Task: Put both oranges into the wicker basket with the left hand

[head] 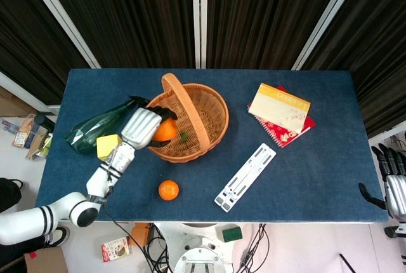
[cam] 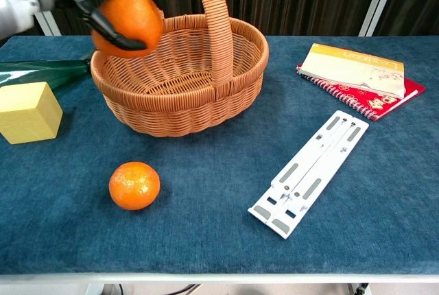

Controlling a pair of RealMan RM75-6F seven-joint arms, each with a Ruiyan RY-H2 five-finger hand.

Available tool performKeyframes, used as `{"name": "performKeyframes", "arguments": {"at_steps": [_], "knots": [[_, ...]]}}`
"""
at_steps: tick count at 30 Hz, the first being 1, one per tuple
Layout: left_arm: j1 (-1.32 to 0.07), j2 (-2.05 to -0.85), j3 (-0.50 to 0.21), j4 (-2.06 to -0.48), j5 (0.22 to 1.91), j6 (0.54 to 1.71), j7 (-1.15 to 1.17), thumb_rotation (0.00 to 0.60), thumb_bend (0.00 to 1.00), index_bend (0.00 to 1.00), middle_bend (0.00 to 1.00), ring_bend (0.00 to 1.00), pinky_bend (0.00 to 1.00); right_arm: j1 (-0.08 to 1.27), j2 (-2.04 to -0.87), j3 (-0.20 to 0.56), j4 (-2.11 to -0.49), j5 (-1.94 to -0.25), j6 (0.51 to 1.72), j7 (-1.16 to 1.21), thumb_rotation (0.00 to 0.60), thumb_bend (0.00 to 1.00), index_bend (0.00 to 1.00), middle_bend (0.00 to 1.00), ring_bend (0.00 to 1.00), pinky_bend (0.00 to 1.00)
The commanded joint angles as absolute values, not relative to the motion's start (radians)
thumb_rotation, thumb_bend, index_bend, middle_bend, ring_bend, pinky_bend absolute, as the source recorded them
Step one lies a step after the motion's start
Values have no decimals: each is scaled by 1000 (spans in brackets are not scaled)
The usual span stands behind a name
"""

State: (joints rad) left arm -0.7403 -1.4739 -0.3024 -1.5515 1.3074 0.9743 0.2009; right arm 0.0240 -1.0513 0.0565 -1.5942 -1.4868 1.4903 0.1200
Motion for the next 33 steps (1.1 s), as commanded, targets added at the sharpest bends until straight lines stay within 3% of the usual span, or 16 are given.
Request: {"name": "performKeyframes", "arguments": {"at_steps": [1, 15, 18, 22, 33], "knots": [[-819, -1555, -327, -1440, 1244, 899, 193, 600, 213, 370, 399, 392, 518, 26, -1050, 57, -1594, -1483, 1486, 122, 600, 311, 0, 0, 0, 0], [-999, -1785, -364, -1080, 1129, 790, 166, 600, 212, 370, 396, 390, 518, 35, -1051, 60, -1590, -1470, 1463, 120, 600, 312, 0, 0, 0, 0], [-1023, -1817, -360, -1020, 1112, 766, 167, 600, 212, 308, 345, 344, 482, 35, -1051, 60, -1590, -1471, 1462, 122, 600, 312, 0, 0, 0, 0], [-1022, -1839, -356, -983, 1130, 793, 127, 600, 199, 83, 116, 161, 319, 38, -1049, 65, -1586, -1460, 1455, 132, 600, 313, 0, 0, 0, 0], [-996, -1780, -320, -1052, 1132, 798, 137, 600, 172, 74, 94, 132, 295, 36, -1048, 61, -1586, -1469, 1462, 134, 600, 312, 0, 0, 0, 0]]}}
